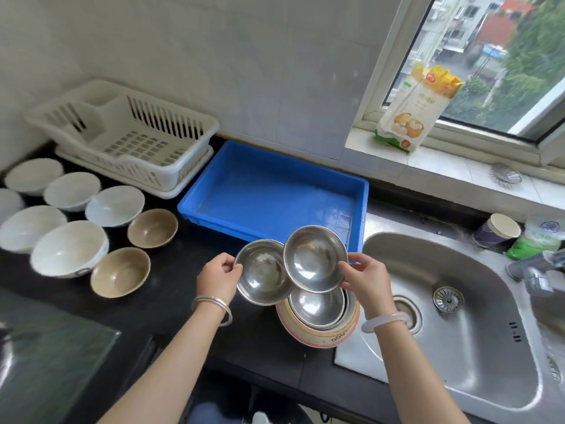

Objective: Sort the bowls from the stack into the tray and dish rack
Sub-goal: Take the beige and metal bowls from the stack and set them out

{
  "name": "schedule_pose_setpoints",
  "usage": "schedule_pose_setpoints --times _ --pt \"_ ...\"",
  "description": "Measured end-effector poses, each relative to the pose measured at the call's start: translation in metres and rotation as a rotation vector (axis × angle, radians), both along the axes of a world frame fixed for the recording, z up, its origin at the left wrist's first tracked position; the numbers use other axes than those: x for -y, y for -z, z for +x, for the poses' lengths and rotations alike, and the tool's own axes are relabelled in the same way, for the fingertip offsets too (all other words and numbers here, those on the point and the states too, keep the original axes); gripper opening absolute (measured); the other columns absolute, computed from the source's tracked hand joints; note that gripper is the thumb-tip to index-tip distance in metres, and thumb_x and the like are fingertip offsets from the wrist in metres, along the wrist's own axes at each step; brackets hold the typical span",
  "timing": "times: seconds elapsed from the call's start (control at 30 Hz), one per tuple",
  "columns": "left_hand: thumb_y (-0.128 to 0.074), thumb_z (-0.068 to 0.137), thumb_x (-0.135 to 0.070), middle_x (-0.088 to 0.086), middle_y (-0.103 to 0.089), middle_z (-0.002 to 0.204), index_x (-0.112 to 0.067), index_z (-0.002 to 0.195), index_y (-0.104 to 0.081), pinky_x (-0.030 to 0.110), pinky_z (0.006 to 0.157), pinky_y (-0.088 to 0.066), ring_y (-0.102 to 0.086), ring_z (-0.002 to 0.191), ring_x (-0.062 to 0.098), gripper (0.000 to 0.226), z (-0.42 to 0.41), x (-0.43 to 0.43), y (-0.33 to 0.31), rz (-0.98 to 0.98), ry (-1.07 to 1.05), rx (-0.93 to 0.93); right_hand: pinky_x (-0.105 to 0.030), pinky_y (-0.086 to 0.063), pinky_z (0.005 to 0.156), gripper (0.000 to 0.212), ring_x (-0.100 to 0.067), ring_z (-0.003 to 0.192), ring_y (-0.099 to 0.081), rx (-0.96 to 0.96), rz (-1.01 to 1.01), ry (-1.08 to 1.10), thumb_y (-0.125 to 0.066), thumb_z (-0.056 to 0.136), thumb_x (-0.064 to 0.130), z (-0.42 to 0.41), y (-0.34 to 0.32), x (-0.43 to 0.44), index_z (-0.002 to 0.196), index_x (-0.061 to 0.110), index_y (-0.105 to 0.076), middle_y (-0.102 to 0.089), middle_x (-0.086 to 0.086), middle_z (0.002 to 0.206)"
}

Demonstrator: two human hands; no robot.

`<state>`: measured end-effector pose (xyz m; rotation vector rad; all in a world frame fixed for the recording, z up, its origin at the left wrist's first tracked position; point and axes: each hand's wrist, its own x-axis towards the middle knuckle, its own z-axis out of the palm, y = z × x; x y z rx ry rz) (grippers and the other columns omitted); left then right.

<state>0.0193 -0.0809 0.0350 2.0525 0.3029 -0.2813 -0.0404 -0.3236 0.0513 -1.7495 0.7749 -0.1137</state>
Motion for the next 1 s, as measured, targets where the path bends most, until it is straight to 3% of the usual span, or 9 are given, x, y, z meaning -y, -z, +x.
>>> schedule_pose_setpoints --times 0.1,0.23,0.33,0.57,0.7,0.8,0.9,1.0 --pt "-0.061 0.085 -0.013 0.005 -0.066 0.078 -0.018 0.076 -0.060 0.037 0.066 -0.060 -0.065 0.074 0.019 0.010 -0.003 -0.034 0.008 -0.038 -0.113 -0.060 -0.034 -0.060 0.067 0.009 -0.021 0.071 -0.069 -0.023 0.022 -0.078 -0.065 0.082 0.011 0.022 0.005 -0.027 0.087 0.015 -0.071 -0.072 -0.008 0.076" --pt "-0.064 0.082 -0.009 0.009 -0.068 0.077 -0.017 0.072 -0.060 0.041 0.066 -0.061 -0.068 0.074 0.025 0.013 -0.006 -0.076 0.021 -0.090 -0.281 -0.139 -0.013 -0.048 0.046 0.013 -0.002 0.046 -0.060 -0.077 0.046 -0.192 -0.059 0.081 0.005 0.056 0.015 -0.071 0.083 0.009 -0.072 -0.064 0.001 0.057" --pt "-0.066 0.080 -0.007 0.010 -0.068 0.077 -0.016 0.070 -0.060 0.043 0.066 -0.060 -0.068 0.076 0.028 0.014 -0.008 -0.104 0.032 -0.115 -0.367 -0.182 -0.011 -0.044 0.043 0.015 0.000 0.039 -0.053 -0.137 0.030 -0.275 -0.056 0.079 0.003 0.080 0.028 -0.101 0.077 0.008 -0.070 -0.055 0.010 0.042" --pt "-0.064 0.079 -0.007 0.006 -0.065 0.070 -0.018 0.065 -0.058 0.046 0.070 -0.060 -0.066 0.073 0.029 0.019 -0.005 -0.141 0.053 -0.138 -0.476 -0.261 -0.013 -0.049 0.044 0.021 -0.005 0.048 -0.060 -0.246 0.049 -0.372 -0.055 0.081 0.000 0.130 0.058 -0.157 0.067 0.012 -0.065 -0.061 -0.002 0.060" --pt "-0.066 0.077 -0.010 0.007 -0.066 0.071 -0.019 0.066 -0.060 0.047 0.076 -0.058 -0.067 0.081 0.032 0.015 -0.002 -0.149 0.062 -0.132 -0.472 -0.289 -0.011 -0.046 0.040 0.018 -0.005 0.047 -0.062 -0.302 0.033 -0.376 -0.054 0.082 0.001 0.147 0.072 -0.178 0.070 0.009 -0.064 -0.062 -0.004 0.064" --pt "-0.066 0.077 -0.011 0.005 -0.065 0.069 -0.021 0.064 -0.059 0.047 0.078 -0.057 -0.067 0.084 0.033 0.017 -0.001 -0.152 0.066 -0.144 -0.485 -0.309 -0.011 -0.047 0.041 0.018 -0.009 0.059 -0.063 -0.316 0.022 -0.355 -0.054 0.083 0.001 0.151 0.082 -0.186 0.072 0.010 -0.064 -0.063 -0.004 0.069" --pt "-0.065 0.077 -0.011 0.005 -0.064 0.070 -0.019 0.065 -0.060 0.046 0.076 -0.058 -0.067 0.080 0.032 0.015 0.001 -0.154 0.069 -0.144 -0.490 -0.327 -0.014 -0.051 0.046 0.019 -0.012 0.066 -0.065 -0.332 0.040 -0.343 -0.055 0.086 0.003 0.151 0.090 -0.189 0.072 0.013 -0.064 -0.066 -0.006 0.074" --pt "-0.064 0.078 -0.010 0.007 -0.065 0.070 -0.019 0.064 -0.060 0.045 0.073 -0.059 -0.067 0.073 0.031 0.017 0.003 -0.155 0.070 -0.153 -0.506 -0.340 -0.015 -0.053 0.048 0.012 -0.013 0.071 -0.065 -0.347 0.064 -0.317 -0.056 0.087 0.005 0.151 0.095 -0.191 0.085 0.009 -0.067 -0.067 -0.007 0.082"
